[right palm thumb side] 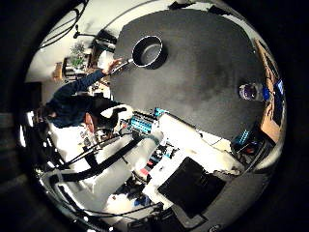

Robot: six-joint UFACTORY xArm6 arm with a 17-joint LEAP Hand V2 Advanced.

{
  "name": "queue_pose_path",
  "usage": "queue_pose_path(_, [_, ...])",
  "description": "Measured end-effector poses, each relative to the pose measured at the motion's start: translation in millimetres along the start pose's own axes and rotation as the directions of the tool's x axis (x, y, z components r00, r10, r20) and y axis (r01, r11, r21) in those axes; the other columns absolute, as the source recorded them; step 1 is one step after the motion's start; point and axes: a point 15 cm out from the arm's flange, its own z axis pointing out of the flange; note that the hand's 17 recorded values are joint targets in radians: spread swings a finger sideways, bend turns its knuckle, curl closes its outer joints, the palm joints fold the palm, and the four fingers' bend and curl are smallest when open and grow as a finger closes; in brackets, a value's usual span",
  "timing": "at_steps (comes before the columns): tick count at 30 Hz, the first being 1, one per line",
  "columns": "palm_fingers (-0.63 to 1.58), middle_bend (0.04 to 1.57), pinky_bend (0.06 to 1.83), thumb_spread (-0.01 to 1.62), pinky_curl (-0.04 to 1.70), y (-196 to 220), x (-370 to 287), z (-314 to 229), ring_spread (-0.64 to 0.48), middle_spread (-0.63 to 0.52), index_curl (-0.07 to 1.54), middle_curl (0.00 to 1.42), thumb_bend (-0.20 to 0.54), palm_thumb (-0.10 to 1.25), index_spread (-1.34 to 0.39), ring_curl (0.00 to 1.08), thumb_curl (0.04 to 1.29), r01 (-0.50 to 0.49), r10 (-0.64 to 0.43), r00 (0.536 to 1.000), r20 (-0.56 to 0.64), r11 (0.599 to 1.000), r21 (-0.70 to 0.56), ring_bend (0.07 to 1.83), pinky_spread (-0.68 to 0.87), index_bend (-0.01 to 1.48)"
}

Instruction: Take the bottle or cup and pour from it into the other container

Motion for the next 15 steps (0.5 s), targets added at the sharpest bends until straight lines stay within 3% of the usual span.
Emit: queue_pose_path(15, [0.41,0.32,0.78,1.1,-0.01,10,8,-5,-0.01,-0.09,0.34,0.37,-0.023,0.56,-0.43,0.14,0.28,-0.041,0.041,0.999,0.0,0.999,0.03,0.59,0.38,0.18])
